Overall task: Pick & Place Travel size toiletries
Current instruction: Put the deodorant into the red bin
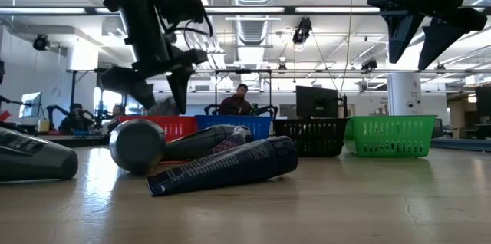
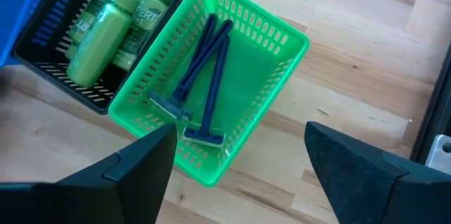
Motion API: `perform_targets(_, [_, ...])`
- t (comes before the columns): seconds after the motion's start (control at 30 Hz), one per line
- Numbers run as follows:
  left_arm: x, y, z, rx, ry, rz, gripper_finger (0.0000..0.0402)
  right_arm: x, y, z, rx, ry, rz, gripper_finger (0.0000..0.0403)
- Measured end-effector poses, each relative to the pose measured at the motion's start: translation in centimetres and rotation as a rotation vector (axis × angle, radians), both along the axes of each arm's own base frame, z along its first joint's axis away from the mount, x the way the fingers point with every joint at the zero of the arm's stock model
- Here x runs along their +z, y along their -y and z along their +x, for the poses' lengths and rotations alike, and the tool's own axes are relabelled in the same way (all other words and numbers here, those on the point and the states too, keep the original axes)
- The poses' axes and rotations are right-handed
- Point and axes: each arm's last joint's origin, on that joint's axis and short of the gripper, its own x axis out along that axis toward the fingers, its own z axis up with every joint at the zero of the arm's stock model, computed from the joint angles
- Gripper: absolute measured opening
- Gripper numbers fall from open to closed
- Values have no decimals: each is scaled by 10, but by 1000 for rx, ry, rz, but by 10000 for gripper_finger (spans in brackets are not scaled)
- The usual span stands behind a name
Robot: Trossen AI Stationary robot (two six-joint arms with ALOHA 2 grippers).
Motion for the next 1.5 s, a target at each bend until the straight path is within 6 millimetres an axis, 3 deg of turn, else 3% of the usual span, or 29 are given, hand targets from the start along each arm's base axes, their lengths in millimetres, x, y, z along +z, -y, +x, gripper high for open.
perform_targets(0.17, [-4,2,-1,-8,-34,-33,341,0,0,0,-3,2,1,299])
perform_targets(0.3, [16,12,-3,-120,29,-48,366,0,0,0,0,3,0,298])
perform_targets(0.43, [55,50,-9,-519,132,-9,362,-1,0,0,4,-3,-2,308])
perform_targets(0.57, [69,103,-27,-881,92,31,353,-3,0,-1,13,-11,-5,320])
perform_targets(0.73, [49,161,-36,-1071,-3,4,354,-3,0,-1,25,-17,-8,333])
perform_targets(0.9, [16,197,-34,-1071,-124,-45,355,-3,0,0,29,-16,-9,343])
perform_targets(1.27, [-40,217,-13,-997,-248,-127,349,-4,0,0,57,-25,-10,340])
perform_targets(1.37, [-51,219,-11,-986,-293,-149,322,-4,0,0,66,-28,-12,331])
perform_targets(1.5, [-55,218,-11,-921,-324,-156,250,-4,0,0,75,-31,-10,321])
